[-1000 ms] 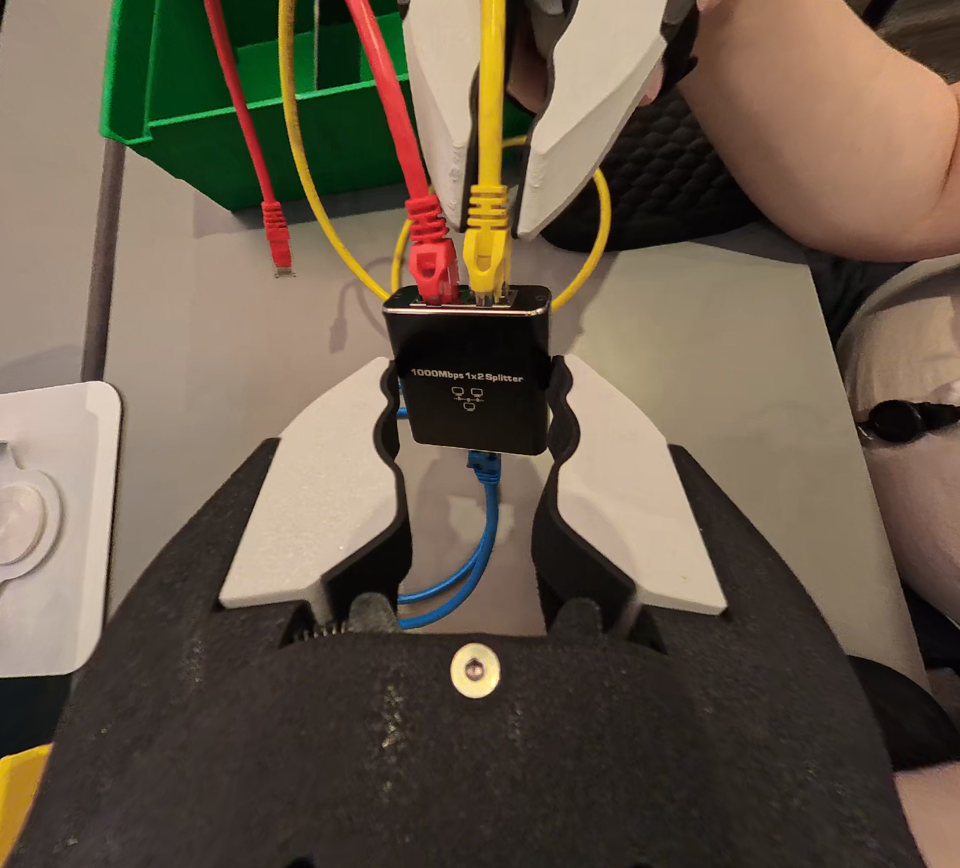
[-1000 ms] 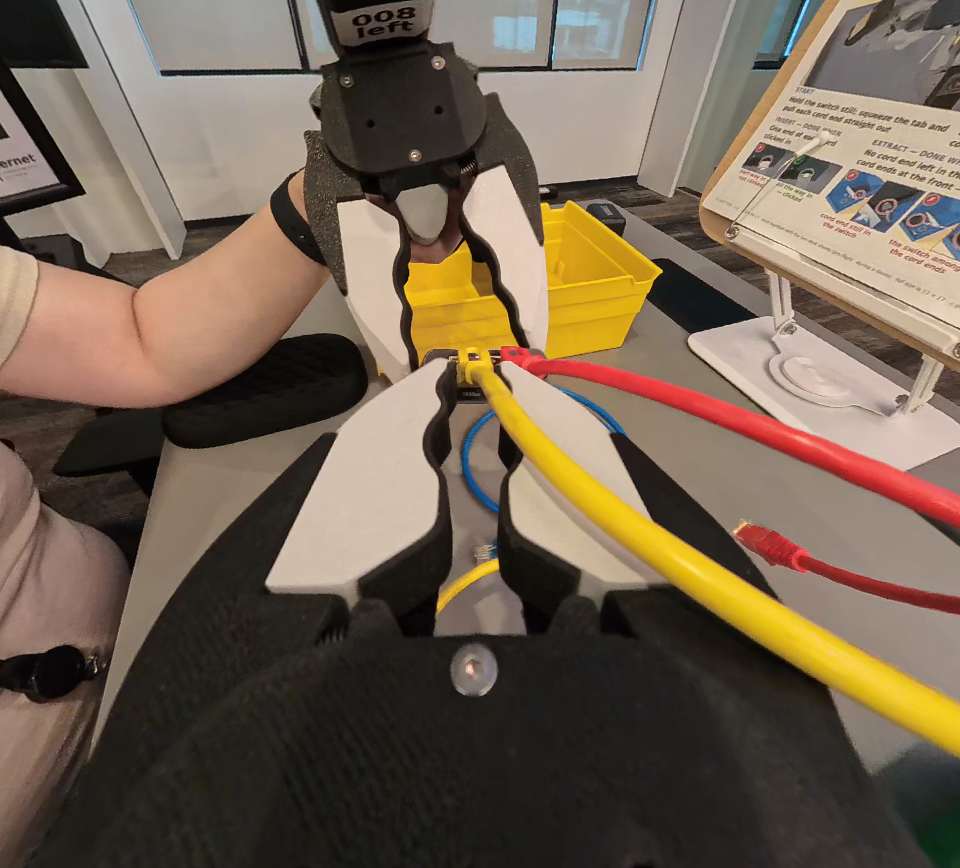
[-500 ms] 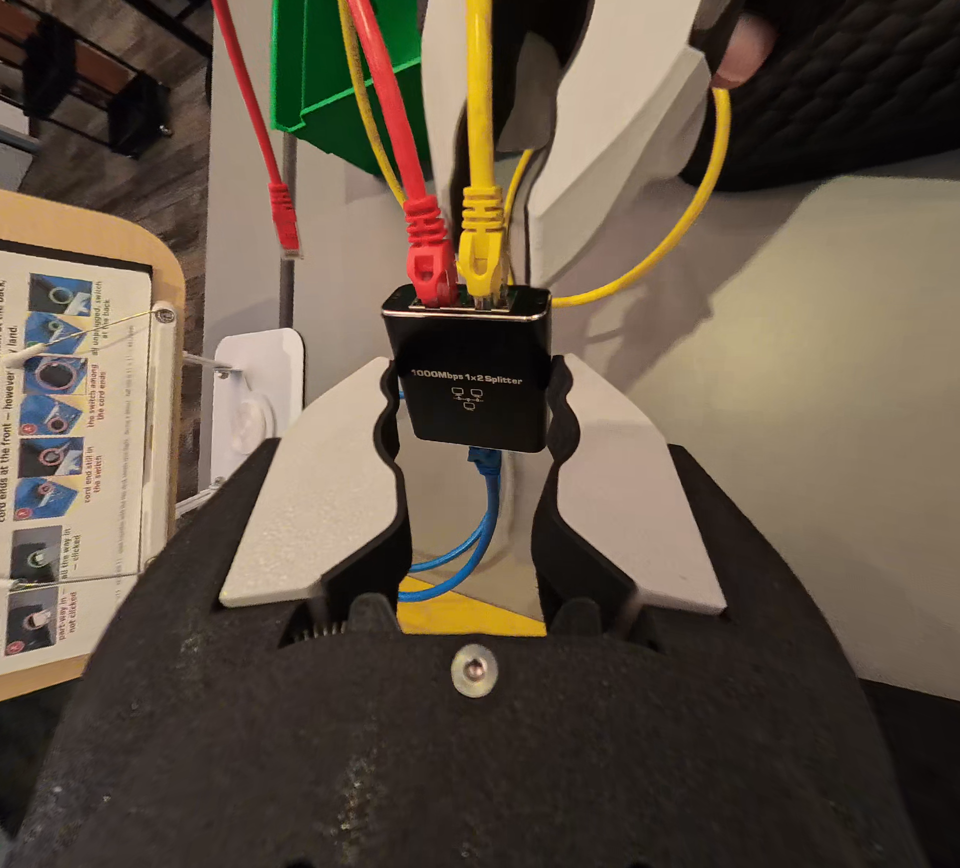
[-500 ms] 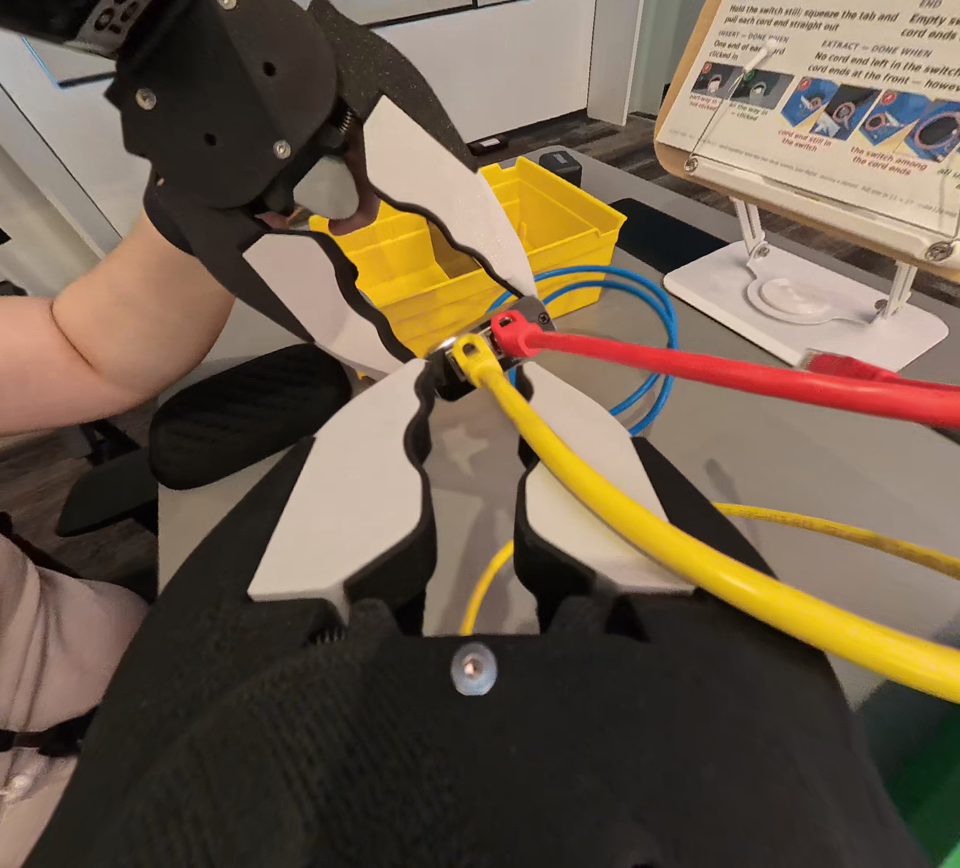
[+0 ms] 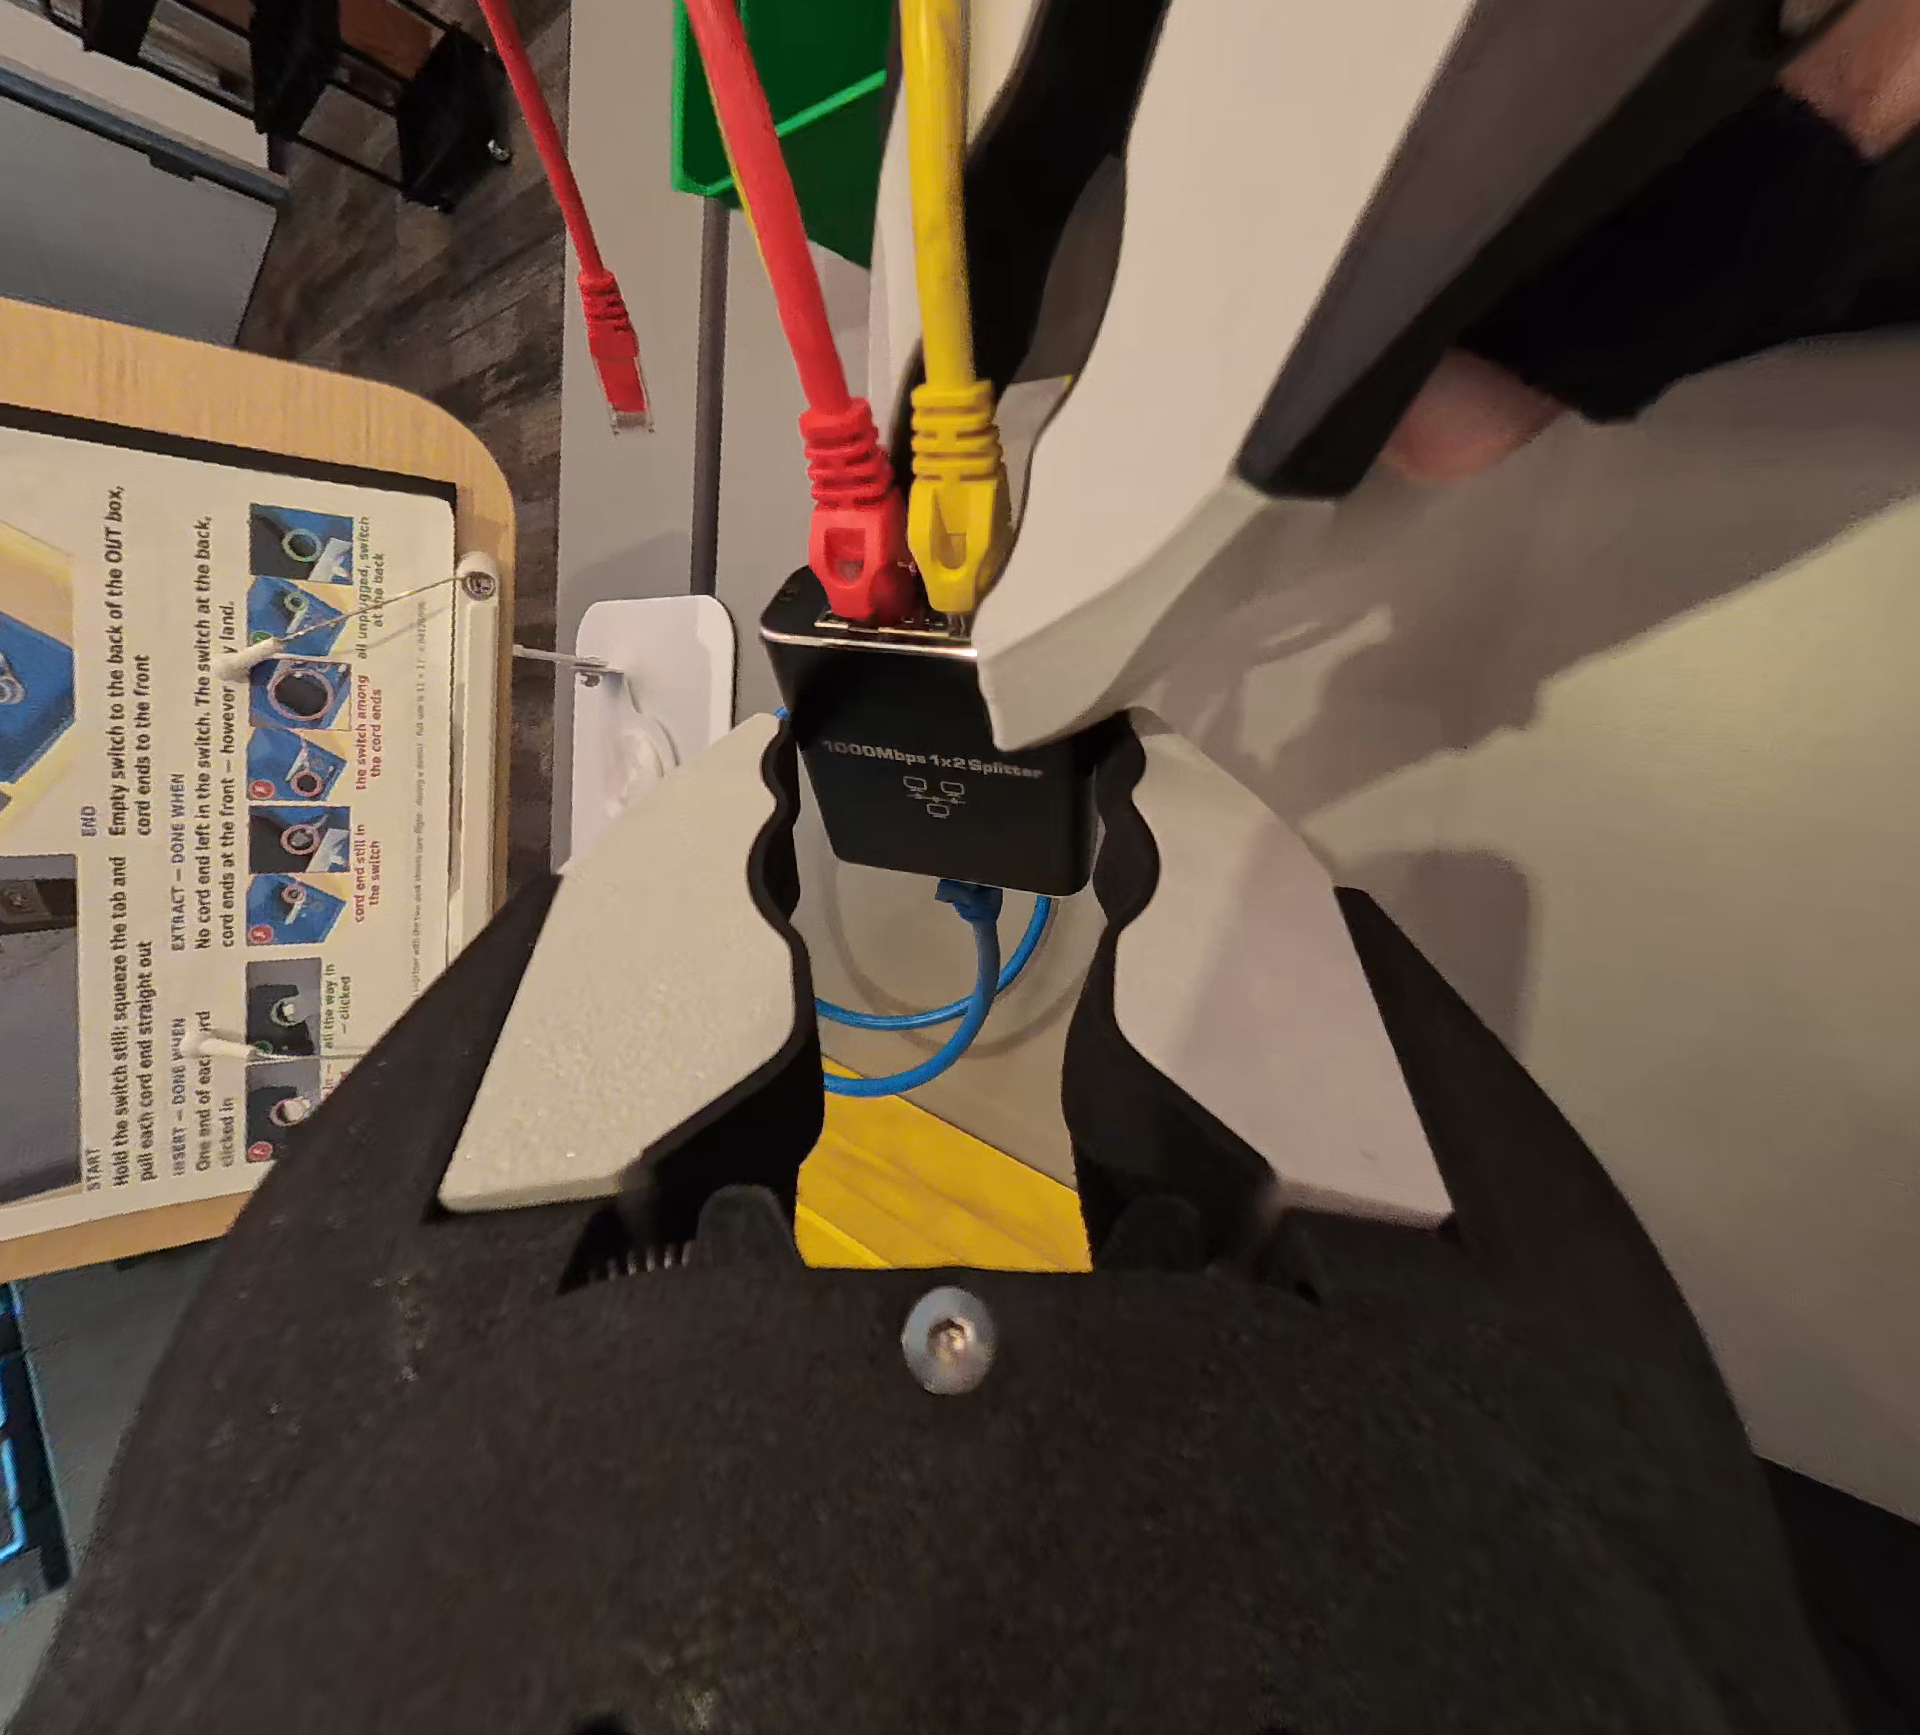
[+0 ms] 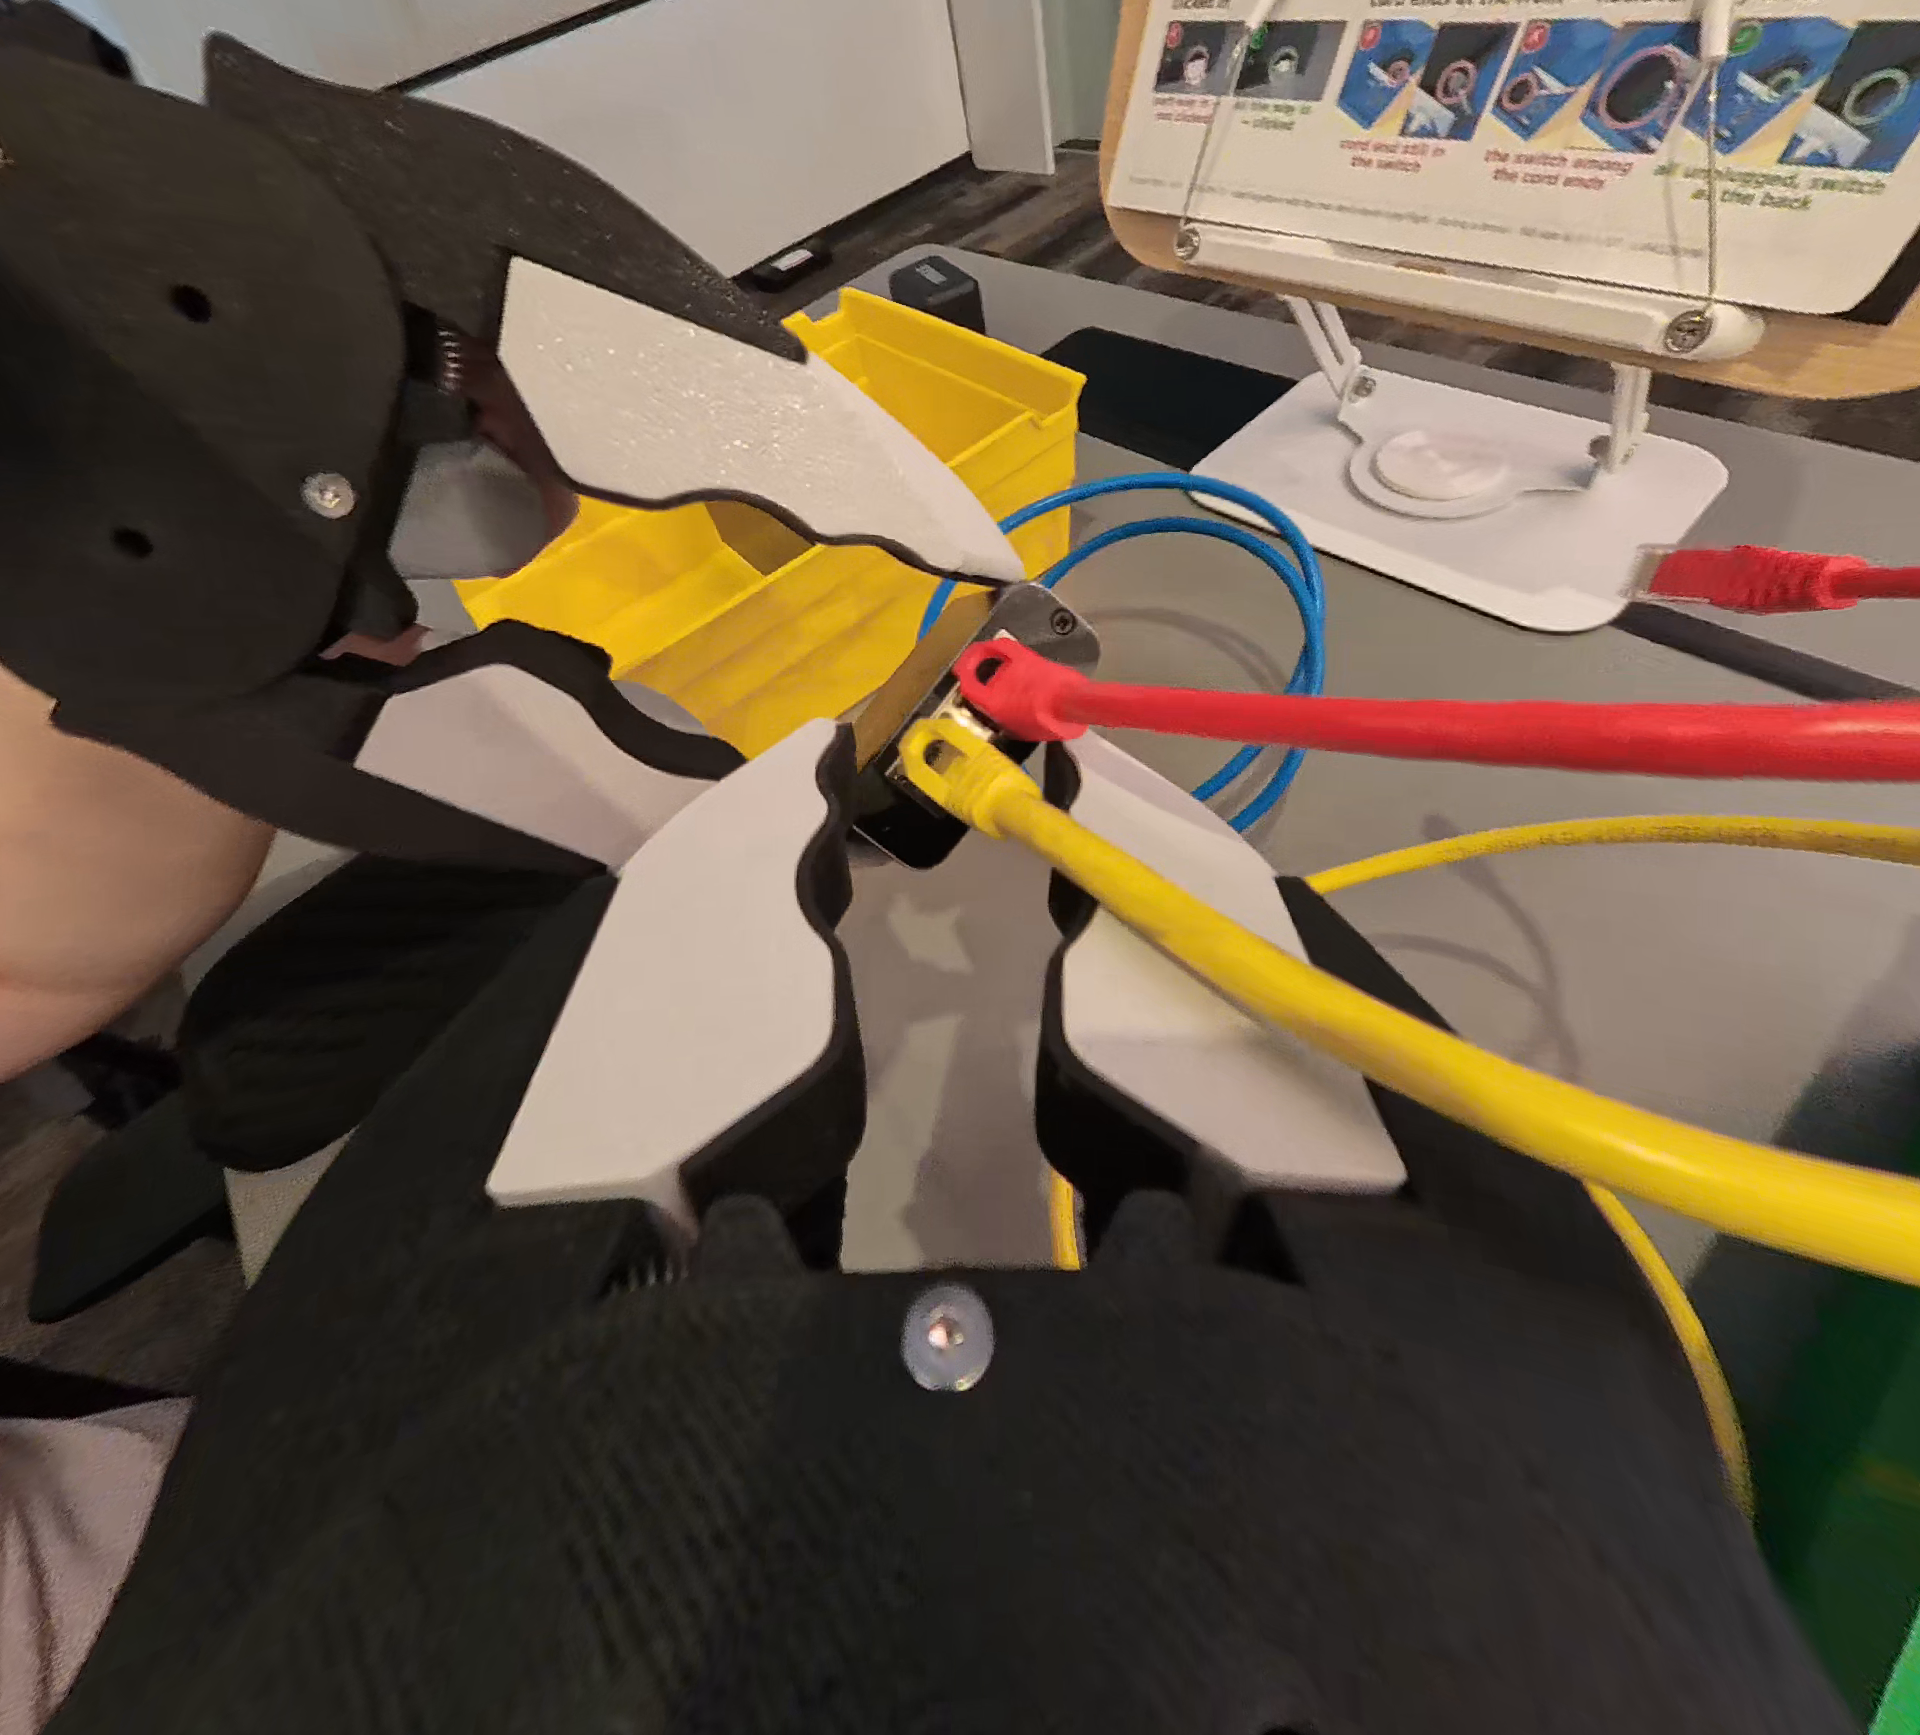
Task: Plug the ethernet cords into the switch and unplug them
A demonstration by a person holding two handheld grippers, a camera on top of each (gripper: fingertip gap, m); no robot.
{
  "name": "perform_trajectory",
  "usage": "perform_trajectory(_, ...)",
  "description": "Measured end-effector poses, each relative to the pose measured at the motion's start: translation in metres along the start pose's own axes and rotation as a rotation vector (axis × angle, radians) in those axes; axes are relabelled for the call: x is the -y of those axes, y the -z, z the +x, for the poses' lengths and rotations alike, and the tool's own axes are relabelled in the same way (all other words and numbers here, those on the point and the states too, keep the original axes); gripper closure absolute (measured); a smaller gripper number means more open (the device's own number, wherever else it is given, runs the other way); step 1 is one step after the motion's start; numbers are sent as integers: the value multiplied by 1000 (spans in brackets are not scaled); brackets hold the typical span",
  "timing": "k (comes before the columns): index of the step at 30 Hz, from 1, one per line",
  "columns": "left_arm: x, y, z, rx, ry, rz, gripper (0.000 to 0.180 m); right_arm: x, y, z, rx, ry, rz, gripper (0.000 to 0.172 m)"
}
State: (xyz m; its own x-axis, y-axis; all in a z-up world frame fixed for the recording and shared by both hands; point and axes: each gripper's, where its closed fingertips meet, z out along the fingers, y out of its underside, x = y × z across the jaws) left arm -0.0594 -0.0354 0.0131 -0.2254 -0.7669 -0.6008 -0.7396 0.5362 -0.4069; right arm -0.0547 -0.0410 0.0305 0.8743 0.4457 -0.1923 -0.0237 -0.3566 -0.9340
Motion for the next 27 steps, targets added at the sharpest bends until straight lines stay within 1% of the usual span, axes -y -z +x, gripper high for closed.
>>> perform_trajectory(4, 1, -3, -4, 30, -25, -33, 126, 1, -1, 4, -21, -35, 6, 139)
perform_trajectory(16, 1, -3, -13, 113, -98, -79, 126, 1, -5, 6, 50, -169, -6, 143)
perform_trajectory(21, 3, -3, -18, 164, -147, -58, 125, 5, -5, 9, 103, -259, 55, 145)
perform_trajectory(27, 5, -7, -20, 232, -203, -10, 125, 6, -6, 14, 97, -301, 116, 146)
